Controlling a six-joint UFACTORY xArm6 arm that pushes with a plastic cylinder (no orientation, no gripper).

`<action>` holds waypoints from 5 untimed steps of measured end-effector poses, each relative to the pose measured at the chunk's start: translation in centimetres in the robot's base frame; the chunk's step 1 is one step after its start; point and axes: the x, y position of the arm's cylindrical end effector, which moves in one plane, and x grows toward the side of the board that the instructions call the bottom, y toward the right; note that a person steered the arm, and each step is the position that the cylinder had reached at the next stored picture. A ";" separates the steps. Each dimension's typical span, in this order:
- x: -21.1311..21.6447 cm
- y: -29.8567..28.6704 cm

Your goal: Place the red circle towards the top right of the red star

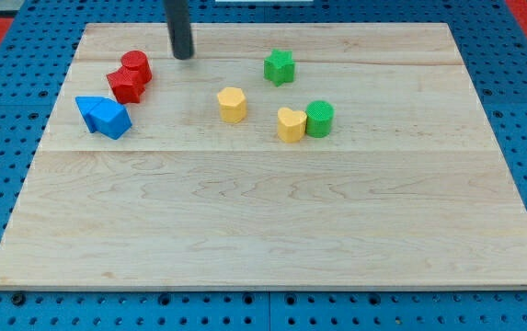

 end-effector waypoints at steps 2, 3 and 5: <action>3.1 -6.8; 6.0 -5.0; 7.4 -6.4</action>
